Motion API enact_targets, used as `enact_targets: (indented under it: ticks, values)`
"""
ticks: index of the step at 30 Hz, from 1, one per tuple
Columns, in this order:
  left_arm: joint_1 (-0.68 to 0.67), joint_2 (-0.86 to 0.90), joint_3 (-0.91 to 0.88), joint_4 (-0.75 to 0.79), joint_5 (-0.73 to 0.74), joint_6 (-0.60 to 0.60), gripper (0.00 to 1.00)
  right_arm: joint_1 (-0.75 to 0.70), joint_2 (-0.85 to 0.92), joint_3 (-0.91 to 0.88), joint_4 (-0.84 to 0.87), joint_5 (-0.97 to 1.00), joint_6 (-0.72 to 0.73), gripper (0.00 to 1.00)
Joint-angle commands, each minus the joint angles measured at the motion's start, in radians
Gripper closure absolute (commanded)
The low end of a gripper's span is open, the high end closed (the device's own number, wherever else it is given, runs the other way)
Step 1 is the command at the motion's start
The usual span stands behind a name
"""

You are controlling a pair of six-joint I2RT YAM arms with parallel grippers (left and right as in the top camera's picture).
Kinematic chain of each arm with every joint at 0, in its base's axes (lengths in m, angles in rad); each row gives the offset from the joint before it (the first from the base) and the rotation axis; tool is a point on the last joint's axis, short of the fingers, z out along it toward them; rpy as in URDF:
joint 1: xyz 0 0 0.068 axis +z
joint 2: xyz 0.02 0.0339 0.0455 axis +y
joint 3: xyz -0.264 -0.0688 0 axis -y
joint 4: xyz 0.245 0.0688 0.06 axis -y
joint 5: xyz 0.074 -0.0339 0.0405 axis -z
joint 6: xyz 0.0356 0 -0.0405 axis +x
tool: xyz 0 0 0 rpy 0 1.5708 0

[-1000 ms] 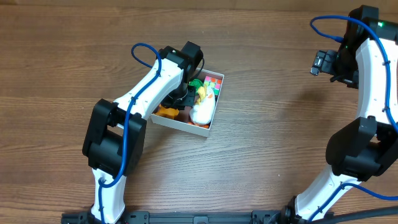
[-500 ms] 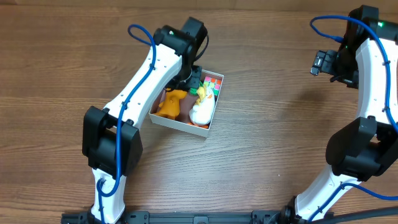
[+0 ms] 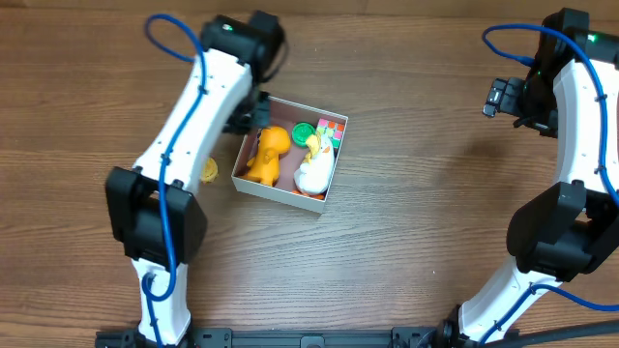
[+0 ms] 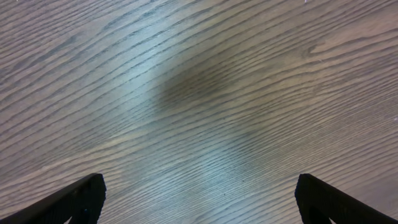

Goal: Pack container
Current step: 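Release the dinosaur and move the left gripper left over the yellow lid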

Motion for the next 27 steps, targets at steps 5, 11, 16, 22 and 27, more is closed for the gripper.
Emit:
enact_targets:
  ticks: [5,11,16,22,27]
  values:
    - [0.129,0.005,-0.006,0.010,-0.007,-0.005,0.95,0.003,0.002,-0.001,0.003,-0.001,0.003,0.00]
    - [0.133,0.005,-0.169,0.085,0.080,0.038,0.96,0.003,0.002,-0.001,0.003,-0.001,0.003,0.00]
    - [0.132,0.005,-0.266,0.165,0.160,0.038,0.96,0.003,0.002,-0.001,0.003,-0.001,0.003,0.00]
    - [0.132,0.005,-0.281,0.209,0.275,0.060,0.96,0.003,0.002,-0.001,0.003,-0.001,0.003,0.00]
    - [0.119,0.005,-0.281,0.215,0.322,0.060,0.96,0.003,0.002,-0.001,0.003,-0.001,0.003,0.00]
